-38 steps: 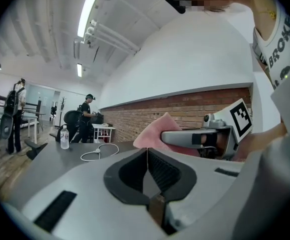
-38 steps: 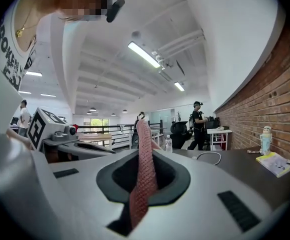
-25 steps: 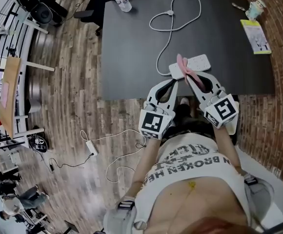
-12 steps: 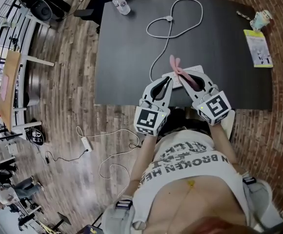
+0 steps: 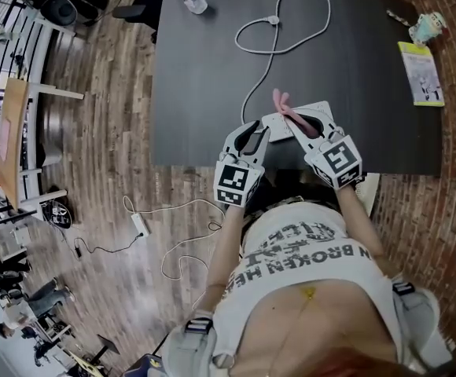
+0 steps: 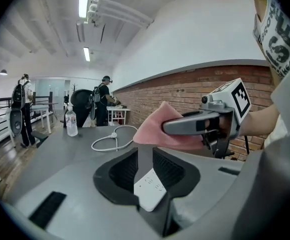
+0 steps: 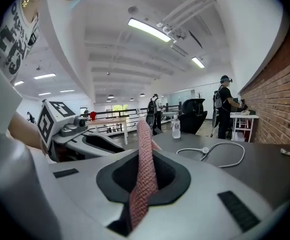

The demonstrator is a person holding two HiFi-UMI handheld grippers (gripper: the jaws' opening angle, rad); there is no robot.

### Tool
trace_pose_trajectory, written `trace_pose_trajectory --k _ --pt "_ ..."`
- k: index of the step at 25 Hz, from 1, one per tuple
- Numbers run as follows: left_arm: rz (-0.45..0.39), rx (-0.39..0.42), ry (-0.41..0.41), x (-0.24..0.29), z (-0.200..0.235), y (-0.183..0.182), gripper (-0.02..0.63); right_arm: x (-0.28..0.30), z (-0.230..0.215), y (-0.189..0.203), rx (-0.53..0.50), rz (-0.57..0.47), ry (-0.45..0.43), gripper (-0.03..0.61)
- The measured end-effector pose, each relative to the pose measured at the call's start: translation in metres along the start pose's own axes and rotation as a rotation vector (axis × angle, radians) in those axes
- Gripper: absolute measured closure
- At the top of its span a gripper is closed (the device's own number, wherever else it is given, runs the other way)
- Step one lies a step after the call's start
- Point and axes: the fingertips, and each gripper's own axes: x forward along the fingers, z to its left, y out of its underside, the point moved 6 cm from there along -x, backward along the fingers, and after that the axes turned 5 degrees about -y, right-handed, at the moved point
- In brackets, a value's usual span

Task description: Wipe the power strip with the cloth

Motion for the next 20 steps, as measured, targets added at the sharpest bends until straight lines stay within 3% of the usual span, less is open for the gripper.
trace_pose_trajectory --k 12,20 --pt "0.368 -0.003 0.226 0.05 0.025 0.097 0.39 0.049 -0.014 0.041 0.089 0.167 0.078 0.561" --pt "0.534 0.133 0.335 0.078 0.021 0.136 0.344 0.082 -0.013 0.076 0.108 0.313 0.065 0.561"
